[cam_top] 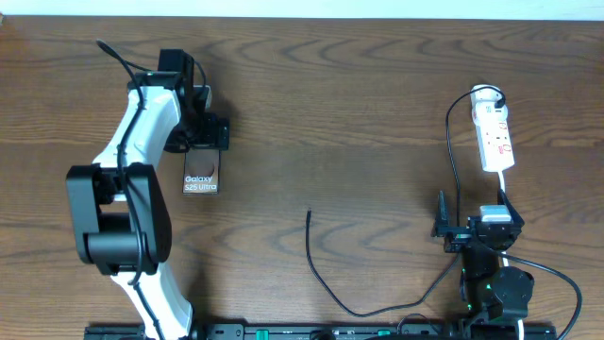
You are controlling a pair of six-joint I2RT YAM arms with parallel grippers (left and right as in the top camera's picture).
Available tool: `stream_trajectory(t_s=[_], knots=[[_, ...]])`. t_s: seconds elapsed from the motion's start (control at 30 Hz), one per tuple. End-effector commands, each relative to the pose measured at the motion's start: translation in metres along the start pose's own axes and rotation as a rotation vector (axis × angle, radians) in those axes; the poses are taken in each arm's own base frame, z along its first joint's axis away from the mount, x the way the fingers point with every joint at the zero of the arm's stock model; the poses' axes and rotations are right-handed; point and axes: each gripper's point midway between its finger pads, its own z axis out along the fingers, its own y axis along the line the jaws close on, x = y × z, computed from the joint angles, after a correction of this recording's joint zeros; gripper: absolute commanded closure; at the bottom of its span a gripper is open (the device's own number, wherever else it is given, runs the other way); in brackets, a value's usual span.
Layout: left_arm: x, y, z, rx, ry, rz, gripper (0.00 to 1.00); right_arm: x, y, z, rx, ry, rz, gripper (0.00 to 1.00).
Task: Plug charger to phone and switch on socket
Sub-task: 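Move the left gripper forward over the Galaxy phone, then lower the left gripper and close it on the phone's sides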
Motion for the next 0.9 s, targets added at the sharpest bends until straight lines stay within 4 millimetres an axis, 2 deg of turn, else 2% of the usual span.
stream_trajectory(t_s=[0.0, 0.3, 0.67, 0.87], knots=[[0.0070, 0.0101, 0.0116, -0.057, 0.039, -0.017, 0.02, 0.0003, 0.0013, -0.0002, -0.004, 0.000, 0.007, 0.01], [0.0007, 0.0127, 0.0116, -0.068, 0.011, -0.084, 0.02, 0.0004, 0.0012, -0.0002, -0.004, 0.000, 0.008, 0.01], [0.0021, 0.0120, 0.0120, -0.064, 0.016, -0.116, 0.02, 0.0002, 0.0012, -0.0002, -0.004, -0.001, 0.007, 0.01], [0.0097, 0.0121, 0.0172, -0.065, 0.037, -0.116, 0.02, 0.0003, 0.0013, -0.0002, -0.004, 0.000, 0.007, 0.01]])
